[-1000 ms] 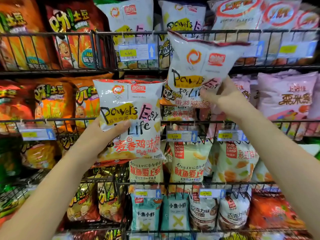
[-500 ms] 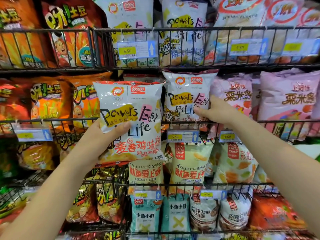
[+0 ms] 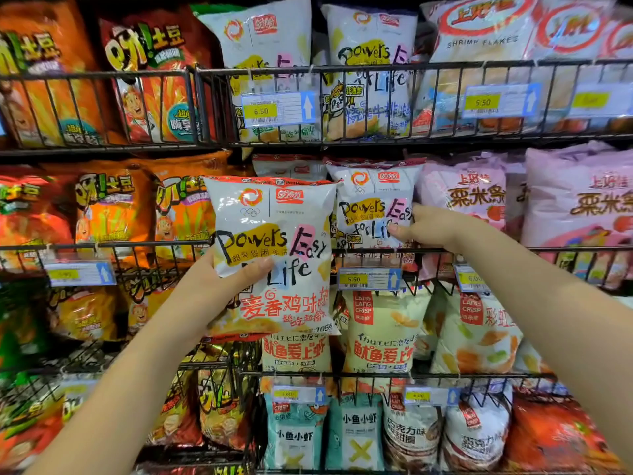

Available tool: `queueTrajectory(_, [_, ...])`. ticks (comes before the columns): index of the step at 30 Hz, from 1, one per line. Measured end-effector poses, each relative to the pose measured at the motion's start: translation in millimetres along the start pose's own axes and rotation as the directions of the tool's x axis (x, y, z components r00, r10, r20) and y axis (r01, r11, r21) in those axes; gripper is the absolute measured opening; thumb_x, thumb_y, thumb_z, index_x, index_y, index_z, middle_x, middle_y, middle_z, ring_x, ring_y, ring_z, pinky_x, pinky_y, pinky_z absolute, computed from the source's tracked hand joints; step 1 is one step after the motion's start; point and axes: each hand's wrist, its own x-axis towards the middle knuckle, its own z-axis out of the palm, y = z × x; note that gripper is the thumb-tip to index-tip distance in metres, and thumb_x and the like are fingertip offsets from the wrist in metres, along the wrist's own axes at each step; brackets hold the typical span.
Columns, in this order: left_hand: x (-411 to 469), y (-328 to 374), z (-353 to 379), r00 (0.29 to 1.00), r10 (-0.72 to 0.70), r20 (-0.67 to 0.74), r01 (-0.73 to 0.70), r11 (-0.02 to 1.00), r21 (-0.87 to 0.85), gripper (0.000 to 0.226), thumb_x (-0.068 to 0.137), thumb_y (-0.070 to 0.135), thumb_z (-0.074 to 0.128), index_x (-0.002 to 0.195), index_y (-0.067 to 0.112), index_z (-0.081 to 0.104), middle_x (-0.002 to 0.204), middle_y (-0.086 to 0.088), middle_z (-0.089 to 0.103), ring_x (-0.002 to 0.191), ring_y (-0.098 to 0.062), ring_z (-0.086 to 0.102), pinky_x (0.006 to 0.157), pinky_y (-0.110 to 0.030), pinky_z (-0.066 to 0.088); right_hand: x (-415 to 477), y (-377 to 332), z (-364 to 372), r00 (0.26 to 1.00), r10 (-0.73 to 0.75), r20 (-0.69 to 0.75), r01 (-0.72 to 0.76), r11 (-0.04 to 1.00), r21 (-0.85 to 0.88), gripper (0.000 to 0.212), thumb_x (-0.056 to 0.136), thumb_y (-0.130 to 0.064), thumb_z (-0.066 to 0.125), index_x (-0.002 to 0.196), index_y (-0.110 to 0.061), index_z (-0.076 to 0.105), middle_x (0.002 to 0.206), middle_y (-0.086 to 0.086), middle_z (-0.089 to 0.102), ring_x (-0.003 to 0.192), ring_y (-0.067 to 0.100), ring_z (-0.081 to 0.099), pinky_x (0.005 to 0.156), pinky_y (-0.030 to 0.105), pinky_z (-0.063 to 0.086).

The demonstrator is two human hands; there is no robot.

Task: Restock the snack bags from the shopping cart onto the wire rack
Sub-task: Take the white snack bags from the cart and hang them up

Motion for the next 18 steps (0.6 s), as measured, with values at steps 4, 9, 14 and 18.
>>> queueTrajectory(4, [-1.1,0.0,1.7,0.999,0.023,0.035,-0.023,1.0,0.001,0.084,0.053,0.077,0.086,0.127,0.045,0.062,0.121,0.015,0.075,0.119,-0.018,0.068,0.109,-0.055,0.047,-1.7,1.6,1.6,1.0,0.016,0.027,-0.017,0.999,0.05,0.071,0.101,-0.046,0.06,0.159,-0.017,0.031,0.162,0.005,0.038,0.148,0.03,0.036,0.123,0.043,0.026])
queueTrajectory(9, [1.6,-0.8,3.1,1.0,0.013,0.006,-0.013,1.0,0.012,0.083,0.051,0.079,0.084,0.124,0.047,0.061,0.126,0.015,0.072,0.122,-0.018,0.065,0.109,-0.054,0.047,-2.1,4.6,1.0,0.998,0.053,0.019,-0.053,0.999,0.004,0.079,0.096,-0.059,0.06,0.156,-0.013,0.034,0.162,0.009,0.039,0.145,0.033,0.039,0.121,0.05,0.031])
queueTrajectory(14, [2.7,7.0,8.5,0.999,0.03,0.015,-0.03,0.999,0.022,0.082,0.056,0.079,0.085,0.128,0.048,0.06,0.124,0.021,0.072,0.124,-0.017,0.064,0.11,-0.054,0.046,-13.2,0.8,-2.1,0.997,0.064,-0.042,-0.067,0.995,-0.07,0.078,0.098,-0.058,0.057,0.151,-0.005,0.035,0.158,0.015,0.041,0.14,0.035,0.044,0.111,0.043,0.038])
queueTrajectory(18, [6.2,14.0,15.3,0.999,0.04,0.025,-0.041,0.999,0.033,0.048,0.072,0.061,0.083,0.113,0.051,0.058,0.1,0.036,0.072,0.106,0.005,0.06,0.105,-0.04,0.043,-24.5,-3.4,0.7,0.99,0.038,-0.136,-0.056,0.99,-0.131,0.051,0.098,-0.055,0.058,0.112,-0.007,0.05,0.108,0.016,0.059,0.092,0.026,0.056,0.073,0.034,0.043])
